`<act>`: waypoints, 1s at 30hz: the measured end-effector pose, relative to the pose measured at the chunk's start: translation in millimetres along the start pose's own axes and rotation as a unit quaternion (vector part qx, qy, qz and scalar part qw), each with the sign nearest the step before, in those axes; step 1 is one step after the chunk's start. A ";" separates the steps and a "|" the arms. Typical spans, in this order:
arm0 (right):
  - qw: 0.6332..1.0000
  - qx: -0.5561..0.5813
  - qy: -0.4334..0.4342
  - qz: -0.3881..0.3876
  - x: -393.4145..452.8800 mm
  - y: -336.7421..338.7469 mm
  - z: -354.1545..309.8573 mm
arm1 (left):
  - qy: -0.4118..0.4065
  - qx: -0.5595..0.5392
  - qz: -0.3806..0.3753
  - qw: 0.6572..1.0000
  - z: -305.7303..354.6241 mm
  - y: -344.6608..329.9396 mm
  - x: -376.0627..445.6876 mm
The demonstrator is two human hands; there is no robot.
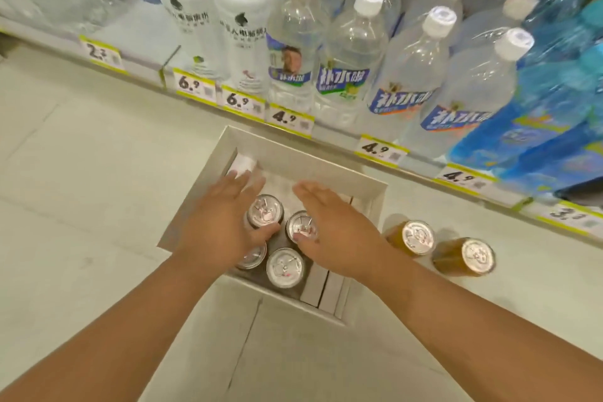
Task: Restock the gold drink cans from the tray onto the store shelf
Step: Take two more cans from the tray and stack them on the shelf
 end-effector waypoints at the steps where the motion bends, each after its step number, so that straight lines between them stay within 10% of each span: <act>1: 1.000 -0.002 0.002 -0.008 0.6 -5.4 1.2 | 0.001 -0.008 -0.010 1.000 -1.0 -8.2 0.4; 17: 0.995 0.015 -0.029 -0.095 10.9 -41.3 13.9 | 0.141 -0.195 -0.132 0.962 -14.3 -55.0 11.3; 30: 0.981 0.154 -0.120 0.021 15.0 -17.1 27.0 | 0.182 -0.261 0.001 0.948 -15.1 -13.8 9.2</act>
Point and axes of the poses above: each hand's wrist, its own x-axis towards the middle knuckle, its own y-axis out of the back of the hand, z = x × y, the point moved 8 cm from there along x, towards the middle knuckle, and after that the axes turned 5 degrees about -x, right-handed, at the moved point
